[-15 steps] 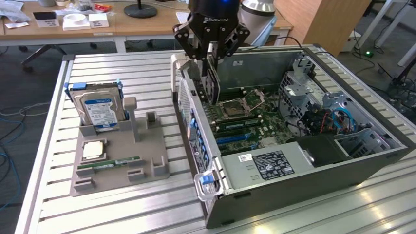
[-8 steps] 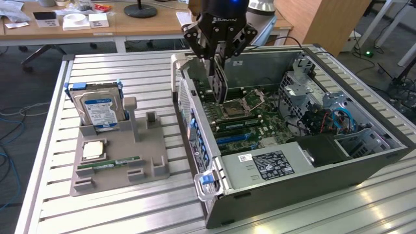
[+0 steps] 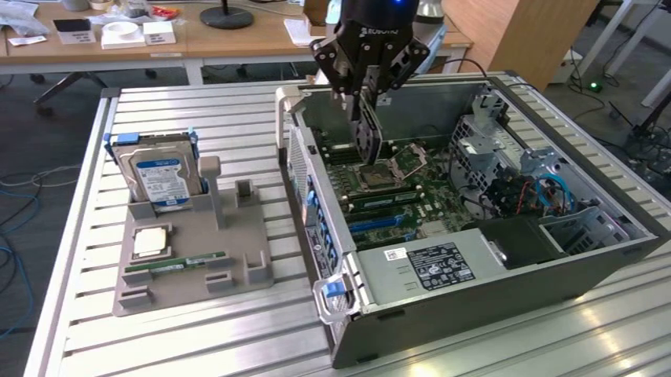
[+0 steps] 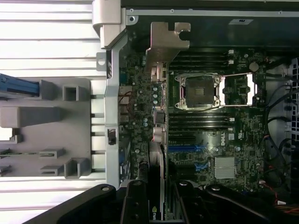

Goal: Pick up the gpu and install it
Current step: 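Pick up the gpu and move the gpu toward the slot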

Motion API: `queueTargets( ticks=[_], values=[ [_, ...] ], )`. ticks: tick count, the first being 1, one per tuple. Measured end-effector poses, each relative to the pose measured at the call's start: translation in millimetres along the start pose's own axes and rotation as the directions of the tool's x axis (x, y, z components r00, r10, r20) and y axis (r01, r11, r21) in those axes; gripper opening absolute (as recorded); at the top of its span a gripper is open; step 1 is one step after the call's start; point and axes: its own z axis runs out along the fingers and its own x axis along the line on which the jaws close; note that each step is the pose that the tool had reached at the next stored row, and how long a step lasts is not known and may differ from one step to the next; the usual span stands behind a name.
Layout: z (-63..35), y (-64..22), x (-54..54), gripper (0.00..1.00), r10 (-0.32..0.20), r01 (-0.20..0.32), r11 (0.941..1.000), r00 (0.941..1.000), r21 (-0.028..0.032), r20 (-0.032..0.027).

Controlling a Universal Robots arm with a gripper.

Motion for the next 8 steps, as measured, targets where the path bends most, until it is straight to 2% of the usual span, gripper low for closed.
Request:
queueTargets(
  ticks=[8],
  values=[
    [0.3,0.4,-13.0,0.26,0.000,0.000,1.0000,1.0000,-0.0013,-0.0001]
  ],
)
